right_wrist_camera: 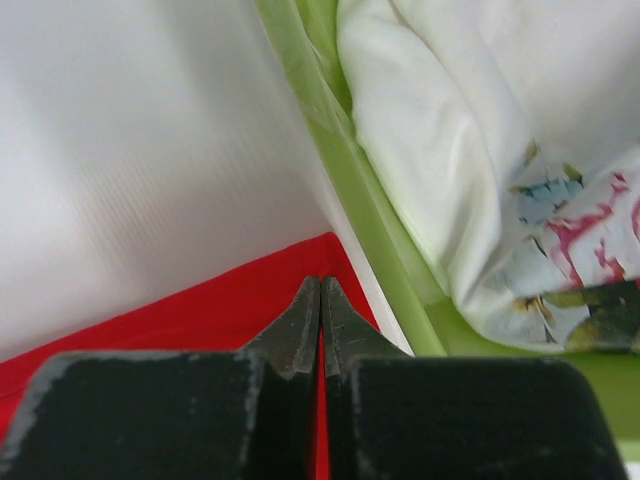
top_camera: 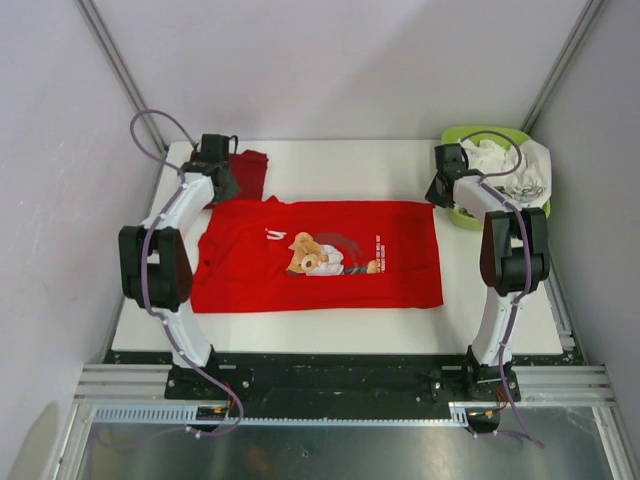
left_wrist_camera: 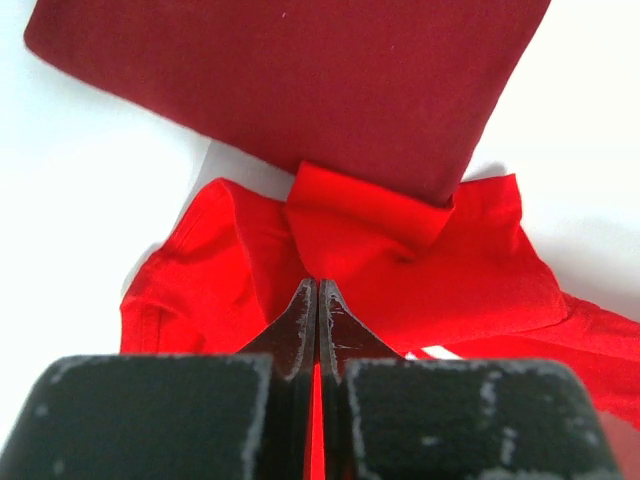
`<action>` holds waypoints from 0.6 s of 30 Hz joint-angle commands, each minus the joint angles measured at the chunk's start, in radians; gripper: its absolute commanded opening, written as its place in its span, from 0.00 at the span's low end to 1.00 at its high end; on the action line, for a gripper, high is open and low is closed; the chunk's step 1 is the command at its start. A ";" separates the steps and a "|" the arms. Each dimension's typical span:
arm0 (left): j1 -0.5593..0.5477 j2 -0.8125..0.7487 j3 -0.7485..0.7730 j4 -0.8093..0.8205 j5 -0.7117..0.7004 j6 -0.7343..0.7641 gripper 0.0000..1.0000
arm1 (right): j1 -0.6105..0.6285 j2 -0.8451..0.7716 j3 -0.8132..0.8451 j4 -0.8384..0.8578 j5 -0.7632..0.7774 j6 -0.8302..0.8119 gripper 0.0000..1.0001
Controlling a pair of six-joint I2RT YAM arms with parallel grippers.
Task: Fold and stack the t-shirts
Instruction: Grap the side of the flattened tshirt furthest away from the robot with both arms
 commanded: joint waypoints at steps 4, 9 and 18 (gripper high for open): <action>0.023 -0.178 -0.122 0.018 0.007 -0.040 0.00 | 0.002 -0.127 -0.083 -0.026 0.013 0.008 0.00; 0.023 -0.243 -0.232 0.019 0.013 -0.068 0.00 | 0.021 -0.165 -0.127 -0.046 0.027 0.014 0.00; 0.024 -0.339 -0.365 0.019 0.003 -0.069 0.00 | 0.041 -0.238 -0.259 -0.045 0.041 0.038 0.00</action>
